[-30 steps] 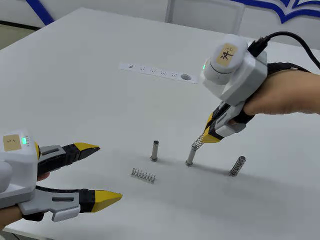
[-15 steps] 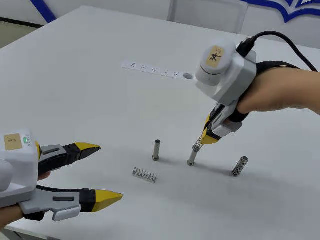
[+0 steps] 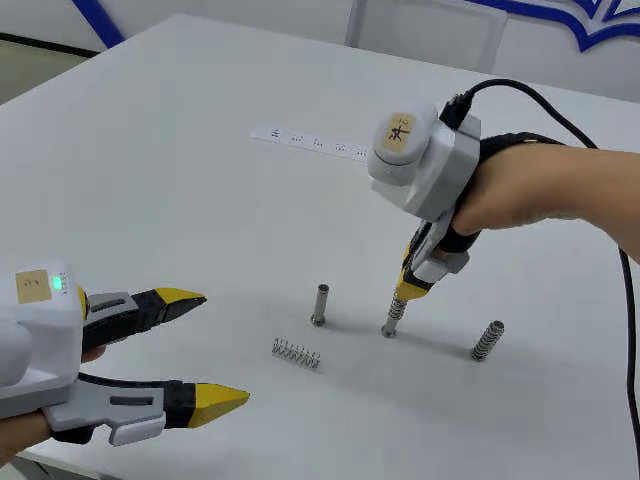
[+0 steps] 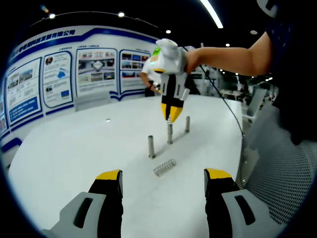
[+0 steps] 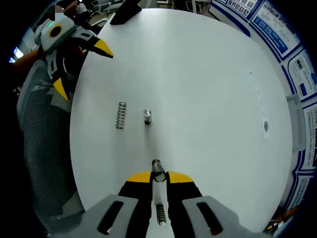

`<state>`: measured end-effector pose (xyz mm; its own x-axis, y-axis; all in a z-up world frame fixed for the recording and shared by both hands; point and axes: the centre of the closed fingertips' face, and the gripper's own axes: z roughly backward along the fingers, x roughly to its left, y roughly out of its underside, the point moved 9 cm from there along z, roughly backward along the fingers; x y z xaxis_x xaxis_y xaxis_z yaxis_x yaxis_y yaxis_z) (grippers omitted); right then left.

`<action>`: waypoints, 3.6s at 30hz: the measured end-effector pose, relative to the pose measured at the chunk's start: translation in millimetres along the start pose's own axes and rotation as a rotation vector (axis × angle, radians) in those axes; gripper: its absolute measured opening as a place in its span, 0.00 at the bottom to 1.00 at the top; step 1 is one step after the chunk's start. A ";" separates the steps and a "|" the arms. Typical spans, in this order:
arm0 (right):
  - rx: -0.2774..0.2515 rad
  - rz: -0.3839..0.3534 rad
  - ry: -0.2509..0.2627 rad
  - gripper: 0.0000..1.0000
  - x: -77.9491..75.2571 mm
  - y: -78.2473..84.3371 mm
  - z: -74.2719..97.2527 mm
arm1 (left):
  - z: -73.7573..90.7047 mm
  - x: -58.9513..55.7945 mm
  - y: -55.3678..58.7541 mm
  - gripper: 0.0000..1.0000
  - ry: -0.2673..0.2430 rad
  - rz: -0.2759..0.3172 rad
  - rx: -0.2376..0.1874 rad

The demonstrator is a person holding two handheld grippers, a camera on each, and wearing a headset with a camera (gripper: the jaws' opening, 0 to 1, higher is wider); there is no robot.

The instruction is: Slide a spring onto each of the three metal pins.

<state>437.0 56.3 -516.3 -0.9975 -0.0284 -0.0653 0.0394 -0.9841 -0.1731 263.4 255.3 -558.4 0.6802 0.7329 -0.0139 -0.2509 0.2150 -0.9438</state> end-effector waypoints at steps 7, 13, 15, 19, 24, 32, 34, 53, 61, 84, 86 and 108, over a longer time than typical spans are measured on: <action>-0.002 -0.028 -0.011 0.11 4.3 3.9 -13.1 | -1.3 -0.2 -0.5 0.68 0.004 -0.002 0.001; -0.014 -0.048 -0.016 0.12 6.7 5.9 -18.7 | -2.3 0.1 -1.3 0.68 0.006 -0.003 0.001; -0.017 -0.052 -0.019 0.12 7.5 7.0 -21.3 | -2.3 0.3 -1.1 0.68 0.005 -0.003 0.001; -0.027 -0.062 -0.018 0.12 7.3 8.0 -23.3 | -2.1 0.1 -0.3 0.68 0.003 0.000 0.001; -0.055 -0.072 -0.016 0.13 8.2 10.0 -22.9 | -1.8 0.2 0.1 0.68 0.002 0.000 0.001; -0.131 -0.077 0.019 0.18 10.3 12.1 -10.3 | -4.3 -0.3 -1.4 0.68 0.009 -0.005 0.000; -0.151 -0.077 0.030 0.18 11.8 13.1 -7.8 | -5.0 -0.7 -1.9 0.68 0.011 -0.006 -0.001; -0.303 -0.058 0.060 0.19 42.0 -2.9 13.6 | -6.7 -1.4 -3.2 0.68 0.018 -0.009 -0.002; -0.326 -0.035 0.013 0.19 60.2 -24.0 -2.5 | -4.8 -2.0 -2.5 0.68 0.014 -0.009 -0.001; -0.348 -0.013 -0.023 0.18 69.8 -71.7 -52.6 | 0.0 -1.9 -1.1 0.68 0.001 -0.007 0.006; -0.337 -0.007 -0.025 0.18 70.6 -74.0 -57.1 | 0.3 -2.7 0.3 0.68 0.001 -0.005 0.007; -0.270 0.001 -0.032 0.14 67.1 -76.3 -80.5 | 3.4 -2.4 4.2 0.68 -0.007 0.008 0.006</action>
<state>371.8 143.6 -586.6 -0.9986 -0.0389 -0.0354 0.0503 -0.9020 -0.4287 258.4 256.6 -561.2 0.6730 0.7394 -0.0194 -0.2604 0.2123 -0.9419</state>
